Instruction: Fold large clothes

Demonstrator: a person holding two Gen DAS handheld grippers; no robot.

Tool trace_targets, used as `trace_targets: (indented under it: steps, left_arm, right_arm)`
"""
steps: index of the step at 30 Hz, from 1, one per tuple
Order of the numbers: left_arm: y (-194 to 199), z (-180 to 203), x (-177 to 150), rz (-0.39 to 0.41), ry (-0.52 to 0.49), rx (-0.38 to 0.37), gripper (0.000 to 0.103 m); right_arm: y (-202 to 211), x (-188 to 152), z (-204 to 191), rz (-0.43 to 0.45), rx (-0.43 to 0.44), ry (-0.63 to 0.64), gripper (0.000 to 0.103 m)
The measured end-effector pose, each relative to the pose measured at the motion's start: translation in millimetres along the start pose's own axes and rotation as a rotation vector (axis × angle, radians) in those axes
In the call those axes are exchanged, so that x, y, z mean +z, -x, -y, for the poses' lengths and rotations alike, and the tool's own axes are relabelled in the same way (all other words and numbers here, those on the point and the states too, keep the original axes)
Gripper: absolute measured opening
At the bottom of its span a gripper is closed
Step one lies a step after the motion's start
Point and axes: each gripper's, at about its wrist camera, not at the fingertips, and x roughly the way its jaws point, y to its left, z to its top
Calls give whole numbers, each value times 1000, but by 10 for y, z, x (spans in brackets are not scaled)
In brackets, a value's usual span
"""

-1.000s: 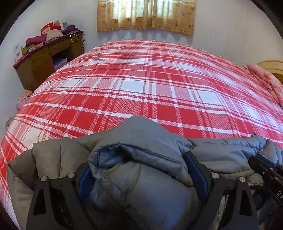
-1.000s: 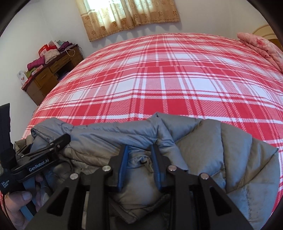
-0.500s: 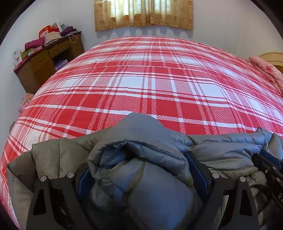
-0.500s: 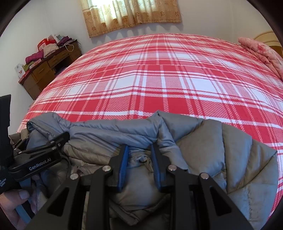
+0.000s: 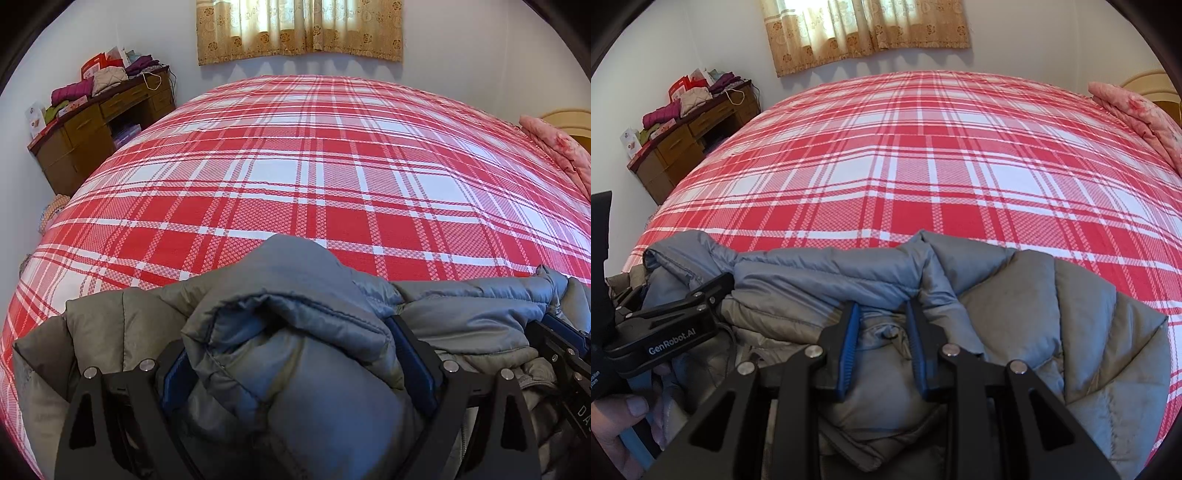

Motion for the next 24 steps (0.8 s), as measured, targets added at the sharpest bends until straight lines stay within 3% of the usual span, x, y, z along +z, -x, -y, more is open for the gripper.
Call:
trace_targets:
  steps: [24]
  left_arm:
    - [-5, 4, 0, -1, -1, 2, 93]
  right_arm:
    - [-14, -2, -26, -3, -12, 14, 29]
